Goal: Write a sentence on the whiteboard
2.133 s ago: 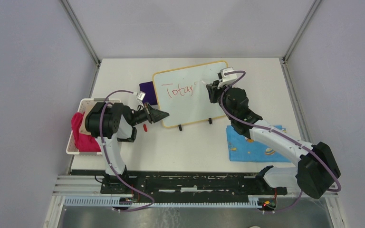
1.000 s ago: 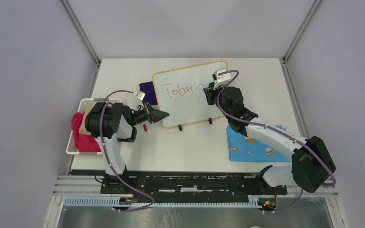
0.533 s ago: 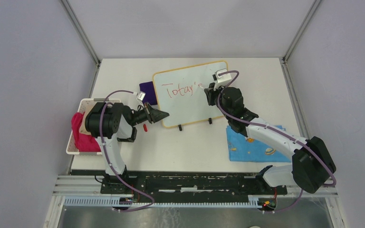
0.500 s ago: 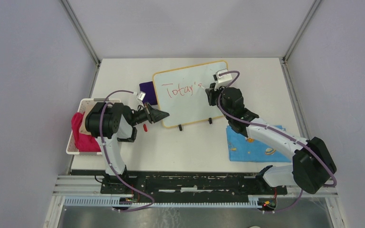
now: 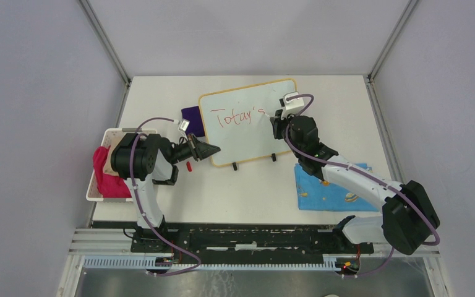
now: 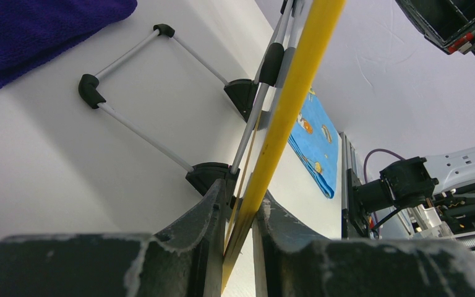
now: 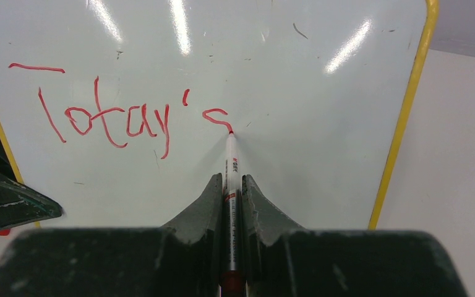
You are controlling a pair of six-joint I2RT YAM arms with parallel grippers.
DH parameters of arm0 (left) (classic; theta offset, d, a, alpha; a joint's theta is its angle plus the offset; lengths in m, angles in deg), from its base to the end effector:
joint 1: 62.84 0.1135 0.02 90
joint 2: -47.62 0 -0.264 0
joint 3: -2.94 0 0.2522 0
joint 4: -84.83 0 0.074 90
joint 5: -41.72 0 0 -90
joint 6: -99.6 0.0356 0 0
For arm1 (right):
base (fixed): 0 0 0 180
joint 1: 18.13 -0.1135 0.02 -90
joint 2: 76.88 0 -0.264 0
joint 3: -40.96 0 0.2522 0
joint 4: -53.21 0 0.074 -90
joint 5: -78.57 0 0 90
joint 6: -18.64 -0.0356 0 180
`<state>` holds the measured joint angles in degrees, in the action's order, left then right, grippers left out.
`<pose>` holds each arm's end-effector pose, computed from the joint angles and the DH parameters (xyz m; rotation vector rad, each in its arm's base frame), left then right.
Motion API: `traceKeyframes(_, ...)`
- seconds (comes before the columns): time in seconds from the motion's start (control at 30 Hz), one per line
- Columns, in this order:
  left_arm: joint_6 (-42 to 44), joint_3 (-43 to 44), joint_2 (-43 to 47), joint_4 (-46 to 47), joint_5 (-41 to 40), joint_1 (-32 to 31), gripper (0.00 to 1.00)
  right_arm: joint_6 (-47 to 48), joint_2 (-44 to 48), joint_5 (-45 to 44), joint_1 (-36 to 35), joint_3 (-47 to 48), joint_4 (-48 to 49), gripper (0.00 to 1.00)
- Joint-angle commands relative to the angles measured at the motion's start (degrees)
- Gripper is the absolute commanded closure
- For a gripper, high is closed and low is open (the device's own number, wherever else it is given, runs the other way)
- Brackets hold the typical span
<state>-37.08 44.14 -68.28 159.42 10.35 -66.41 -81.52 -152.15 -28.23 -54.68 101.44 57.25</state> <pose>0.2919 -0.0487 0.1075 0.2390 1.7649 -1.4482 0.2495 0.1721 0.2843 -0.1911 1.7520 0.3371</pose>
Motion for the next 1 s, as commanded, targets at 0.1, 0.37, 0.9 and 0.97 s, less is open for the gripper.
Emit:
traceKeyframes(0.1,-2.02,0.13,-1.88,8.67,-2.83,-0.06,0.98,0.42,1.66,1.09,0.47,-1.10,0.05,1.00)
traceKeyframes(0.37,-1.97,0.13,-1.83,8.67,-2.82,-0.17,0.98,-0.08,0.70,3.66,-0.22,-0.20,0.70,1.00)
traceKeyframes(0.9,-2.10,0.24,-1.98,8.63,-2.87,-0.13,0.98,-2.30,-2.17,5.95,-0.77,3.54,1.21,1.00)
traceKeyframes(0.97,-2.10,0.24,-1.93,8.66,-2.88,-0.18,0.98,-2.42,-2.24,6.09,-0.78,3.81,1.39,1.00)
